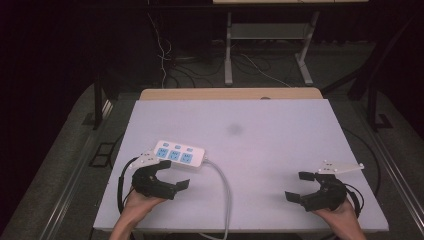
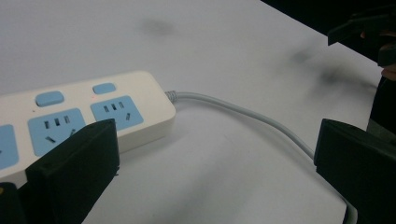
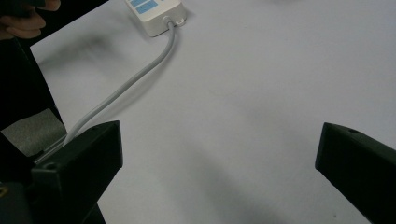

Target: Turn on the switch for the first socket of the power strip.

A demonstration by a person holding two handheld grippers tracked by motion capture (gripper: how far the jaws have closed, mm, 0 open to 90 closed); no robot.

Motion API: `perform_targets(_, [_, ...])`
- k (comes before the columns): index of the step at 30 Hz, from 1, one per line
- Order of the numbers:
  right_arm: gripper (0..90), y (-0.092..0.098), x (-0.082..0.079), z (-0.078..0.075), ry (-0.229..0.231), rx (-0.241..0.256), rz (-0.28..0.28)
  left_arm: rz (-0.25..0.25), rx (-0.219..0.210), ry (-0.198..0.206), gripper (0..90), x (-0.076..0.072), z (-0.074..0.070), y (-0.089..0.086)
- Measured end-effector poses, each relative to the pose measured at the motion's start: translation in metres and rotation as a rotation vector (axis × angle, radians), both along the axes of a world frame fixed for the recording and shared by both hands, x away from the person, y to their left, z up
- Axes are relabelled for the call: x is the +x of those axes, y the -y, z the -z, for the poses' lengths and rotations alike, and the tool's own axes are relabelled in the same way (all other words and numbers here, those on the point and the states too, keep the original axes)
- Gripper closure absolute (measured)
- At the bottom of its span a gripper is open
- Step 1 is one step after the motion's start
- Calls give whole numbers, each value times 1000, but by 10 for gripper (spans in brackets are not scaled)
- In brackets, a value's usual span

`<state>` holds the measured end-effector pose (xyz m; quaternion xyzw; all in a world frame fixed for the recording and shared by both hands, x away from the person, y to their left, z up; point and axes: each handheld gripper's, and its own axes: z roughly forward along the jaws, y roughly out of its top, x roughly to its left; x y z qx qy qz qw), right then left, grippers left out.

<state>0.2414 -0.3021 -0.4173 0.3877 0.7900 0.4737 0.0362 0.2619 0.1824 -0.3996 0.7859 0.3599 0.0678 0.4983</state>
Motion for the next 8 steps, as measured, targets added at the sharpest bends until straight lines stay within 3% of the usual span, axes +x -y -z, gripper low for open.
perform_targets(8, [3, -1, -1, 0, -5, 8, 0, 4, 0, -3, 0, -4, 9, 3])
